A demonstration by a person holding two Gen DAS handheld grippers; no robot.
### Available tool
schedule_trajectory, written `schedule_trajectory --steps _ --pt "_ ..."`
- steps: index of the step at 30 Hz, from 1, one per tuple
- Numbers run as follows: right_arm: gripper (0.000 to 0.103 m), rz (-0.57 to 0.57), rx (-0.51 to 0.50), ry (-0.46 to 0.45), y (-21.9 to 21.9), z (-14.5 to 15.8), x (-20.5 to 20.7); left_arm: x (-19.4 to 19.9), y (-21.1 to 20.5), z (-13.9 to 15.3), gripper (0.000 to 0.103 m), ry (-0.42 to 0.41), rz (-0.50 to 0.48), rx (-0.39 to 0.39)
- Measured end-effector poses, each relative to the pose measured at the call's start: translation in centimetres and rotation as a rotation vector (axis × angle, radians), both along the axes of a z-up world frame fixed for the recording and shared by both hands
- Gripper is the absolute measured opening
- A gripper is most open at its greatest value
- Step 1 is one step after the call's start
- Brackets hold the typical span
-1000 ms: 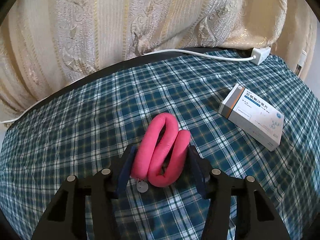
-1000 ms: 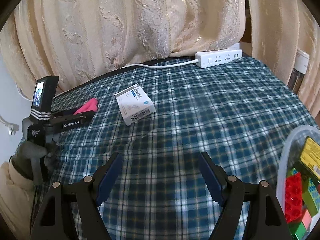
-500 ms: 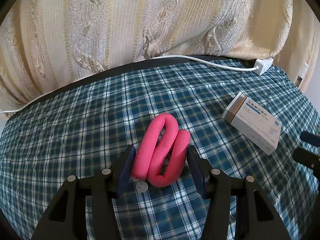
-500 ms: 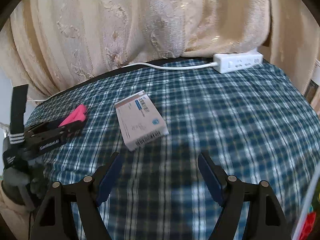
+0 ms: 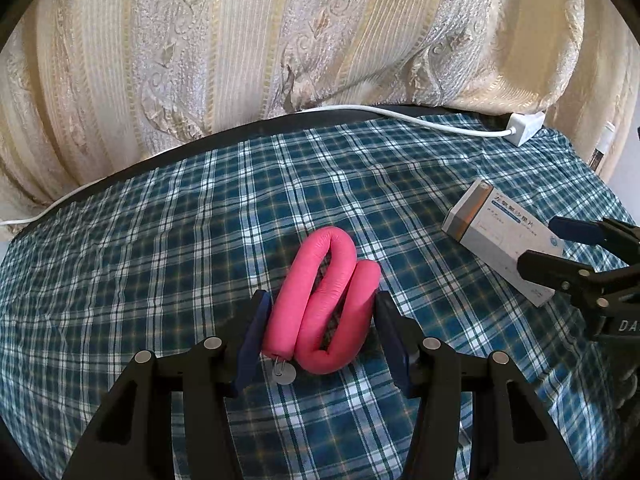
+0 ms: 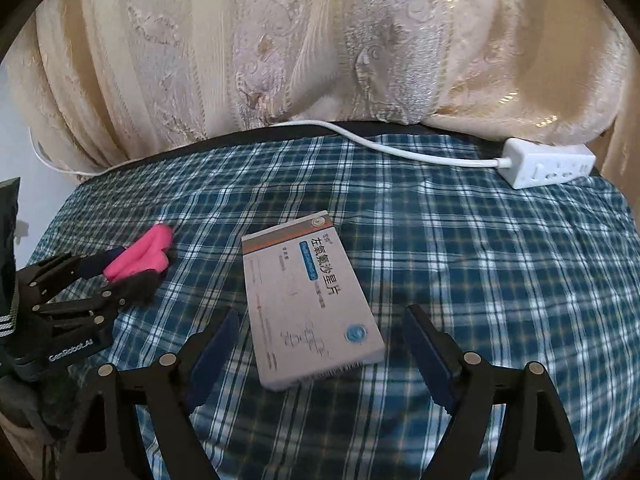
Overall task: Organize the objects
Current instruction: 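Grasp white medicine box with right gripper while left gripper holds pink loop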
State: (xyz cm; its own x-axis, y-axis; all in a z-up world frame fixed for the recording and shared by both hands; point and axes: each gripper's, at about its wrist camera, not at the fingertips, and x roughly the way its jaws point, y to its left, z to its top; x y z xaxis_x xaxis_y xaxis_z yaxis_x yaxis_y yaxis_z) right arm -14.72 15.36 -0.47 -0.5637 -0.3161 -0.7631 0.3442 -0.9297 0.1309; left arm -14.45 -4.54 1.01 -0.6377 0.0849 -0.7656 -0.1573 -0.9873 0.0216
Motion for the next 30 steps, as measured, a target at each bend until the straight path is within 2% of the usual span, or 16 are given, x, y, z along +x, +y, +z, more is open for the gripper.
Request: schedule_trajectory --steps 16,21,30 --pt "0.086 0.01 0.063 -0.014 -1.5 -0.9 -1.0 0.0 0.3 -0.2 0.054 -0.002 -0.008 -0.003" --pt "0.075 0.013 0.097 0.001 -2.0 -0.9 -0.8 0.0 0.4 -0.2 0.054 -0.002 -0.008 -0.004" --pt "0.072 -0.012 0.075 0.001 -1.5 -0.7 -0.1 0.2 0.7 -0.2 0.054 -0.002 -0.014 -0.003"
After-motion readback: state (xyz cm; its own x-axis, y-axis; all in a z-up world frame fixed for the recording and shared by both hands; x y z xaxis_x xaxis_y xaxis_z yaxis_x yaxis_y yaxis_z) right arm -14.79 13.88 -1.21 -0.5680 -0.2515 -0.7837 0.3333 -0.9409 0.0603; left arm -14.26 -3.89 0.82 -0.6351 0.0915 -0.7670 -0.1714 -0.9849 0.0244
